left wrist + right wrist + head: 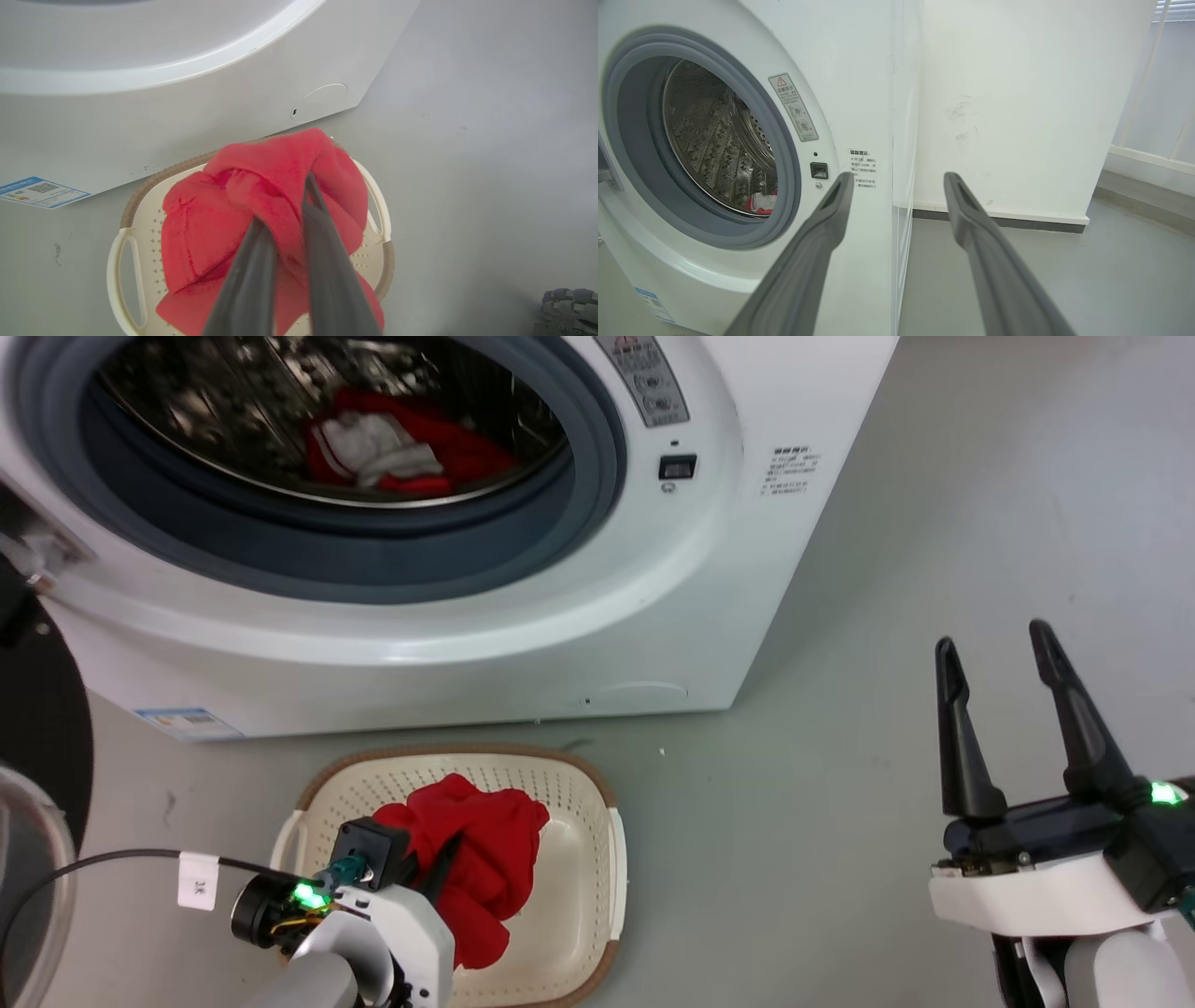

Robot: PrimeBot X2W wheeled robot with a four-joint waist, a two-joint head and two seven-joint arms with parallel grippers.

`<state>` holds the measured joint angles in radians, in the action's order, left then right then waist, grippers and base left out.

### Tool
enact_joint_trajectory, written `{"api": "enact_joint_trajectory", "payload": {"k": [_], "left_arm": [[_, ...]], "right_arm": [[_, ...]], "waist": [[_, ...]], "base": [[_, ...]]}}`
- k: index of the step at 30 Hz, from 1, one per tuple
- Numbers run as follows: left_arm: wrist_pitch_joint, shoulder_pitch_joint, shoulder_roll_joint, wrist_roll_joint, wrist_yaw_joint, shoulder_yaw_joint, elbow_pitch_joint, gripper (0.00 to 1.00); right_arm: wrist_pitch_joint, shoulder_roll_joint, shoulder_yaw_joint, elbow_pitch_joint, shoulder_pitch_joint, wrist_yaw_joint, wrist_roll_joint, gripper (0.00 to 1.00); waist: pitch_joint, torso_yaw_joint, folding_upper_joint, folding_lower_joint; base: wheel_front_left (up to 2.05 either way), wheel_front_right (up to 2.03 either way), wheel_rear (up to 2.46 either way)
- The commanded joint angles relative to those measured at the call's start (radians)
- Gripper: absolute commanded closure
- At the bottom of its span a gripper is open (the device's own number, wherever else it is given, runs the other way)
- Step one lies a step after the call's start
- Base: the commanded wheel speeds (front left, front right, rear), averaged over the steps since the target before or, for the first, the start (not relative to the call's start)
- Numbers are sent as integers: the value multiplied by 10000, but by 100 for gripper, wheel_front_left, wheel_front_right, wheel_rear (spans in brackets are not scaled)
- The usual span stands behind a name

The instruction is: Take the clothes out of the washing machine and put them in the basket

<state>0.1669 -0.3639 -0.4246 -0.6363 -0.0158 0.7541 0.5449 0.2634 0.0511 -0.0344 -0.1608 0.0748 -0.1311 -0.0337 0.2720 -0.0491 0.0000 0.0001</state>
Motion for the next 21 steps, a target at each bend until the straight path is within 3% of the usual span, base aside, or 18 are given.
{"api": "enact_joint_trajectory", "payload": {"k": [1,10,21], "left_arm": [[67,-318,91,56,76,29,306,100],[402,-1940,929,420,661,369,3303,100],[217,-4027,1511,1463,1105,1423,6353,100]], "right_arm": [[21,-17,19,-48,245,7,5,0],[21,-15,63,-286,1182,7,-155,0],[21,-17,308,-565,2073,7,-418,0]], "waist": [[722,-200,0,-1],[2544,-559,0,-1],[4146,-895,0,-1]], "base": [[0,0,0],[0,0,0],[0,0,0]]}}
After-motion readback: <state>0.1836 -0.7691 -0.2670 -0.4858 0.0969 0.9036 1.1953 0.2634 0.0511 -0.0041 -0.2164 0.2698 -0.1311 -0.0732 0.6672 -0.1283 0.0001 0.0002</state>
